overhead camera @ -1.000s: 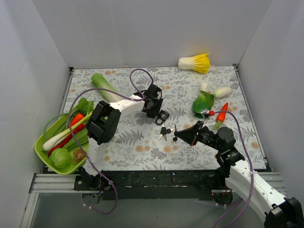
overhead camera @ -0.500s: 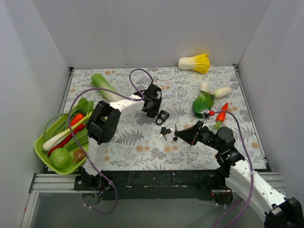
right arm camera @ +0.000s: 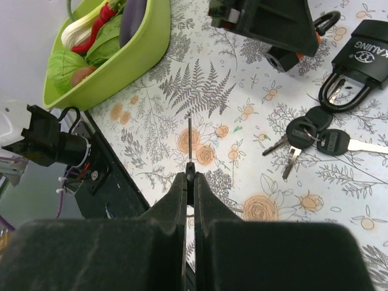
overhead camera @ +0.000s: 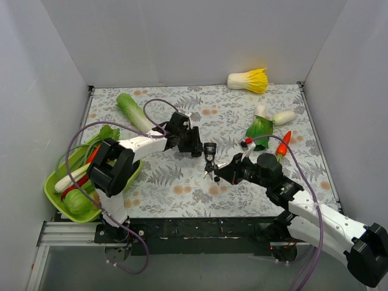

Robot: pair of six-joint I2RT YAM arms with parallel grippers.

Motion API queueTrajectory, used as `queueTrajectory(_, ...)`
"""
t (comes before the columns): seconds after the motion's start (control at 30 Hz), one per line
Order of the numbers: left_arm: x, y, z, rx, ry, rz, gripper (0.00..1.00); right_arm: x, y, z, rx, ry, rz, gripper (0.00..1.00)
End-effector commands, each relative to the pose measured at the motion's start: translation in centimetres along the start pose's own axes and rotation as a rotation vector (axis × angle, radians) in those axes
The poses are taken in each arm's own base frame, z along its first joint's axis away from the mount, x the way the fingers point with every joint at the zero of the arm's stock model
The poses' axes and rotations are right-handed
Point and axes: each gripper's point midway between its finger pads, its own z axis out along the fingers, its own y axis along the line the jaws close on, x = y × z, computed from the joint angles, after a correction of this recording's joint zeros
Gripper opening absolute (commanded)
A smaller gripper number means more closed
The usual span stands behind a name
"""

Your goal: Unlock with the key

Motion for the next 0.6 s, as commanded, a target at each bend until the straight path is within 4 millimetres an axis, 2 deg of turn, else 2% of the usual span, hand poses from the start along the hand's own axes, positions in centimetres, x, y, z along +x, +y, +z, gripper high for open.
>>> queueTrajectory(0.0, -4.9, -5.3, -6.3, 0.288, -0.189, -0.143, 0.0, -2.9, 0.7, 1.9, 0.06, -0.062, -0.05, 0.01)
queueTrajectory(0.03, -4.9, -5.4, -6.7, 0.308, -0.194, -0.158, 0.0, -2.5, 0.3, 2.5, 0.078, -0.043, -0.04, 0.01)
queueTrajectory(0.1, -4.5, -5.3, -7.2, 0.345, -0.206, -0.218, 0.0, -3.1, 0.9, 3.4, 0.077, -0.06, -0.036, 0.01)
queueTrajectory(0.13, -4.5, -5.8, -7.8, 0.369, -0.212, -0.229, 0.0, -2.6, 0.6, 4.0, 0.09, -0.041, -0.027, 0.01)
queueTrajectory(0.17, -4.6, -6.0, -8.2, 0.39, -0.22, -0.256, 0.0, -3.2, 1.3, 4.5, 0.081, -0.056, -0.022, 0.01)
queueTrajectory(0.2, -4.0, -5.6, -8.1, 0.389, -0.214, -0.275, 0.0, -3.2, 1.4, 4.9, 0.083, -0.05, -0.018, 0.01)
queueTrajectory(0.33, -4.0, -5.7, -9.1, 0.41, -0.242, -0.305, 0.0, -2.6, 1.6, 7.0, 0.09, -0.018, 0.006, 0.01)
queueTrajectory(0.57, -4.1, -5.8, -9.9, 0.426, -0.26, -0.321, 0.0, -2.8, 1.5, 9.1, 0.089, -0.027, 0.078, 0.01)
